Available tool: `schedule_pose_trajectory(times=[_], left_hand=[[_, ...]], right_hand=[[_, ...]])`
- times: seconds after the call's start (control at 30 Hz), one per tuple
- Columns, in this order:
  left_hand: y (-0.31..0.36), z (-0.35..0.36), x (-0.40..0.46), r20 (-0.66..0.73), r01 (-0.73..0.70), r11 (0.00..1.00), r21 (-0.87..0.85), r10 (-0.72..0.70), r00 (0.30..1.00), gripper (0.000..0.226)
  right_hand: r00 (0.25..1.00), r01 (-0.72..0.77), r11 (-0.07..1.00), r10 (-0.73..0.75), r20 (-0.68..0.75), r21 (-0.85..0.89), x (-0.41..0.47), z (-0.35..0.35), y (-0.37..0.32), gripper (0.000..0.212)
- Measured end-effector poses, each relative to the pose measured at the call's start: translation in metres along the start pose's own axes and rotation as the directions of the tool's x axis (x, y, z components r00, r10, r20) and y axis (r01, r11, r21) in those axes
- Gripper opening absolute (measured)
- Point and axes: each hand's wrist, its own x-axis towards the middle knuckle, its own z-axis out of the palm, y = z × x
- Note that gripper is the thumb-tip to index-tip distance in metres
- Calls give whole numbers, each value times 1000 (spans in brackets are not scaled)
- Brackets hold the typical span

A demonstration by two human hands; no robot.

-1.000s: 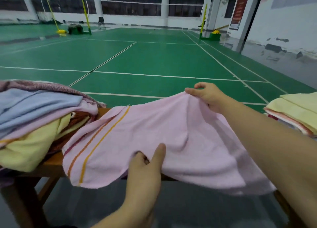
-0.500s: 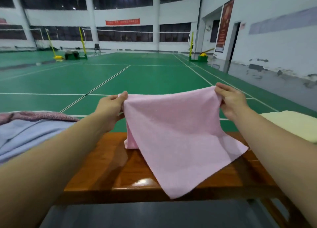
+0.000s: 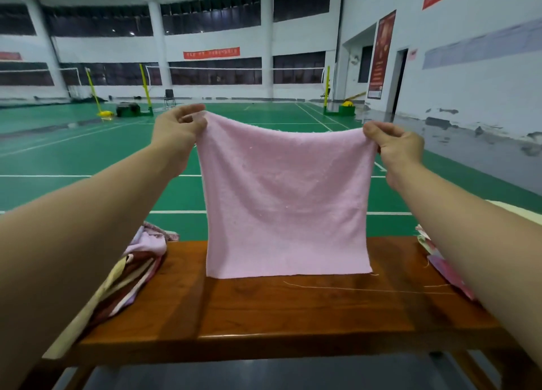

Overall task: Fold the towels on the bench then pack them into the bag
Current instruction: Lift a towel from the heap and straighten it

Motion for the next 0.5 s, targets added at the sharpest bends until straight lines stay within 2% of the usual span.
schedule_pose_trajectory(times=[0.23,0.43,0.5], left_hand=[[13,5,19,-123,-159,986,50,164,979,30],[11,7,9,-170,-187,979,76,197,965,32],[12,5,2,-159,-191,981,26,193,968,34]], right_hand=[[992,125,990,-125,-12,57,9,21,-15,19],[980,199,978,-199,9,-66,-7,35,-20,50],[967,254,960,-253,25,-120,-10,36,-21,63]])
